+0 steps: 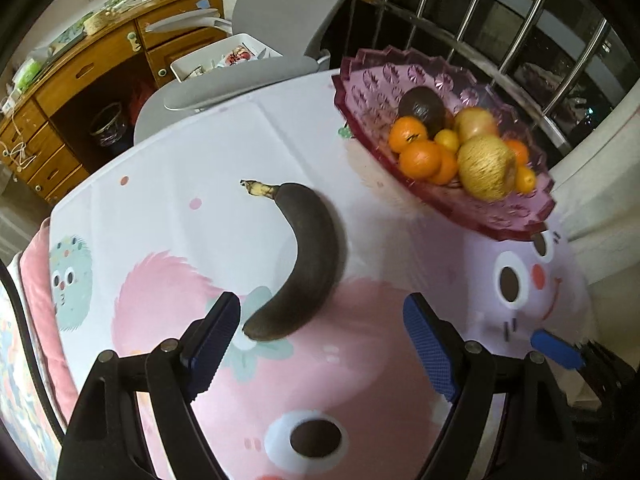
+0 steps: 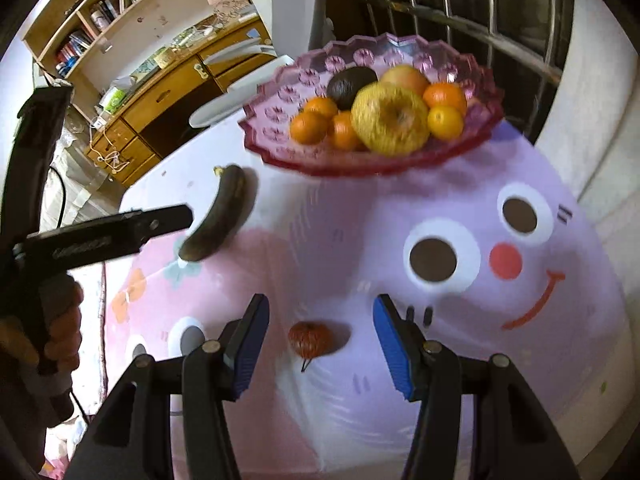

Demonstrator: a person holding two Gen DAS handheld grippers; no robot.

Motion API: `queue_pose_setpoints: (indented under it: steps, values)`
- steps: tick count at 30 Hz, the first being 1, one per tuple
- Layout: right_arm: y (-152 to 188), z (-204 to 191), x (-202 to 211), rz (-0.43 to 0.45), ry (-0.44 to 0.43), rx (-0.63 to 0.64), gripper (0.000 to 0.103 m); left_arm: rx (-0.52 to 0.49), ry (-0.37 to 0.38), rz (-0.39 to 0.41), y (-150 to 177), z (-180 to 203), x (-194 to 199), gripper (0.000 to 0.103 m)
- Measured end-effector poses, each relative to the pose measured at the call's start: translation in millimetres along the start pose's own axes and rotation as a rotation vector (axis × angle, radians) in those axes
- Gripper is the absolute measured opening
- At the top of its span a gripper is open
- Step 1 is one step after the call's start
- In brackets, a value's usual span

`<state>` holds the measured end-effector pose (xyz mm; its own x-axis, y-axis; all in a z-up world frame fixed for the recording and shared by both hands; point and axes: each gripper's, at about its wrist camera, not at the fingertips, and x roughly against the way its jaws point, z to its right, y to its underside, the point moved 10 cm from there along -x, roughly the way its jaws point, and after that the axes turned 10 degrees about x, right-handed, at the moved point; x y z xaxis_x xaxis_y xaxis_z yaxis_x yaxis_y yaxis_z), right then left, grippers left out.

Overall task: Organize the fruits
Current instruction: 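Move left tool to the dark banana while right tool reaches the brown fruit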

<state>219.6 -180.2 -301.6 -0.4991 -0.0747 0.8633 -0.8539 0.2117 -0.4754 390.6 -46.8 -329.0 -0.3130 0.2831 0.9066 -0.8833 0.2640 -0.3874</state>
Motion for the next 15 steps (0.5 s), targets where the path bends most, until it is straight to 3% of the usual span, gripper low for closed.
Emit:
queue_pose_setpoints:
  steps: [7, 15]
  values:
    - [26.9, -6.8, -23.4, -0.042, 0.045, 0.036, 0.055, -0.032, -0.030, 0.030, 0.9, -2.7, -34.7, 0.083]
    - [34.1, -13.8, -41.0, -0.025, 0.082, 0.132, 0.055, -0.038, -0.098, 0.077, 0.5, -7.3, -59.6, 0.083]
